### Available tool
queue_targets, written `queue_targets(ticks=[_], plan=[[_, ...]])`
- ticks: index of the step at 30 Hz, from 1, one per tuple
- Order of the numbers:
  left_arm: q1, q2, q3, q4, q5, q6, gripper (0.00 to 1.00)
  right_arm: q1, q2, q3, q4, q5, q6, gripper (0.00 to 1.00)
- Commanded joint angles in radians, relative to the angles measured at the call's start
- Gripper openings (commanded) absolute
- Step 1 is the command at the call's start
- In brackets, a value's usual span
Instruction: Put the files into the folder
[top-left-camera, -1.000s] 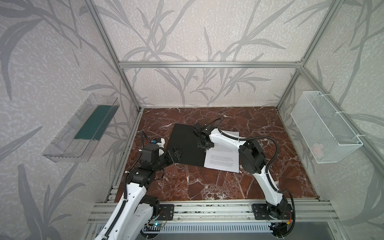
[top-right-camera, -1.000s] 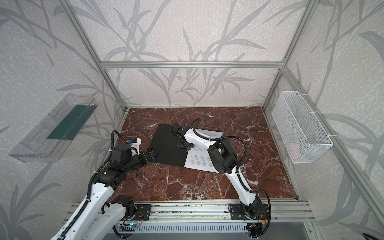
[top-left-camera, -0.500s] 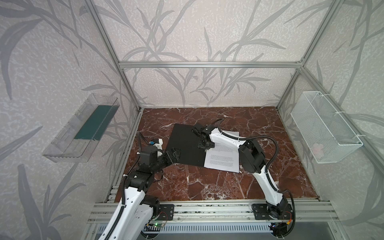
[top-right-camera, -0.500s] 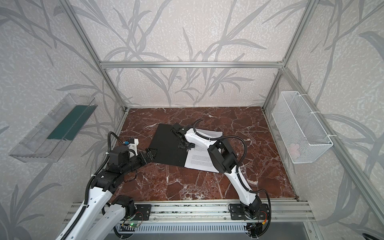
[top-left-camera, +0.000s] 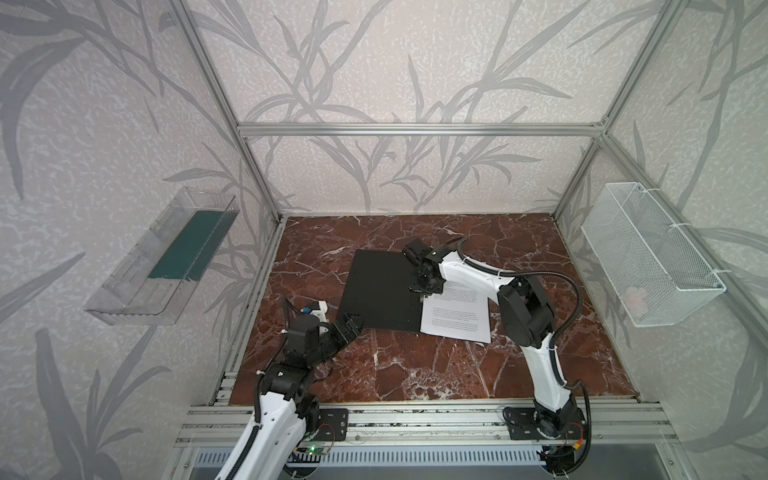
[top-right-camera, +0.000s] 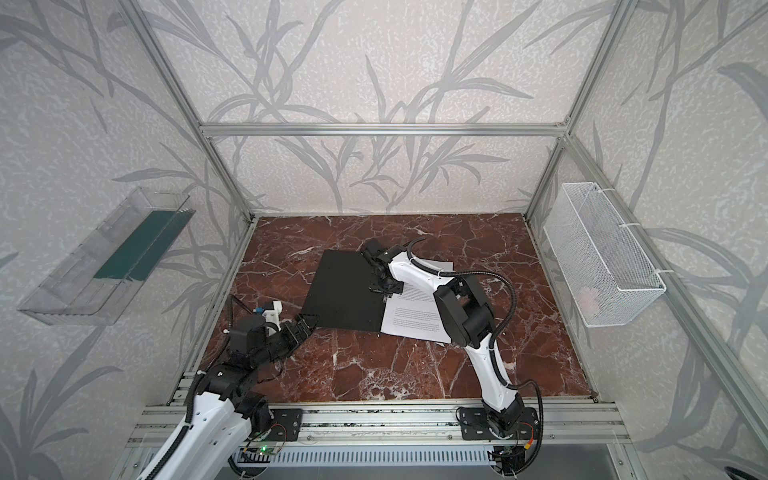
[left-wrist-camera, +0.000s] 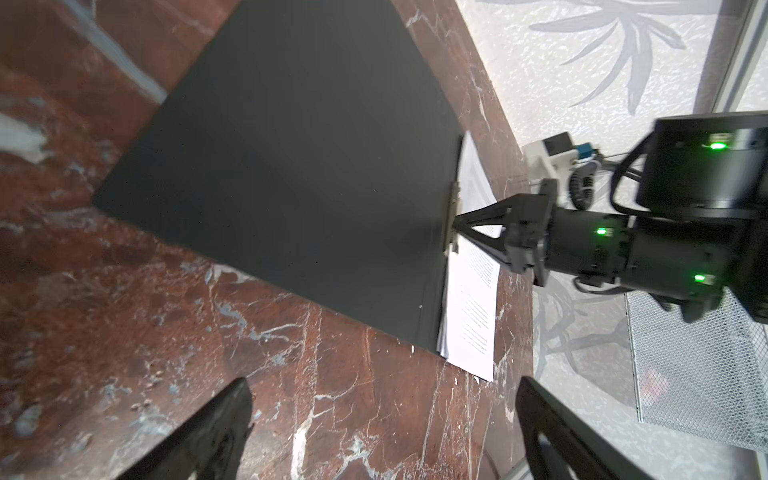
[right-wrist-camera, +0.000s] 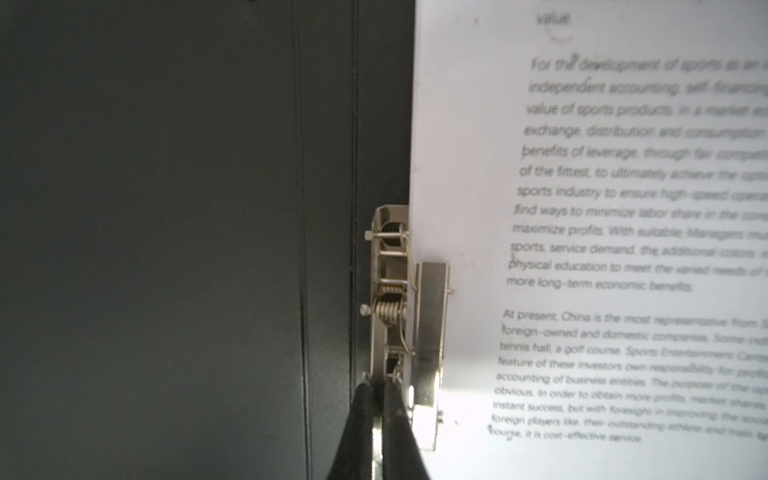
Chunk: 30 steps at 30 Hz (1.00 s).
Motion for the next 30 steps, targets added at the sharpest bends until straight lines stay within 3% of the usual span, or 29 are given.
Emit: queue_targets(ticks=[1,6,9,11,14,20,24,27,30], plan=[[-0.034,-0.050,-0.092,0.156,-0.027,-0.157,0.99,-0.037,-0.128,-0.049,0.077,-0.066,0.060,0.00],[-0.063,-0.039,-0.154,0.291,-0.125,-0.190,0.99,-0.056,-0.186,-0.106,0.103,-0.102,0.065,0.00],[-0.075,0.070,-0.192,0.469,-0.205,-0.225,0.99,-0.062,-0.209,-0.149,0.124,-0.125,0.069,0.00],[-0.078,0.171,-0.188,0.592,-0.219,-0.215,0.99,-0.064,-0.227,-0.175,0.136,-0.125,0.069,0.00],[-0.093,0.362,-0.108,0.638,-0.224,-0.191,0.99,-0.071,-0.250,-0.218,0.162,-0.155,0.075,0.00],[-0.097,0.808,-0.088,1.131,-0.249,-0.205,0.99,-0.079,-0.289,-0.281,0.187,-0.181,0.063,0.00],[-0.088,1.015,-0.084,1.536,-0.222,-0.193,0.99,-0.078,-0.275,-0.288,0.189,-0.201,0.019,0.00],[-0.084,1.036,-0.046,1.610,-0.122,-0.189,0.99,-0.072,-0.248,-0.288,0.188,-0.204,-0.025,0.00],[-0.103,0.921,-0.039,1.514,-0.085,-0.143,0.99,-0.065,-0.211,-0.283,0.183,-0.190,-0.050,0.00]])
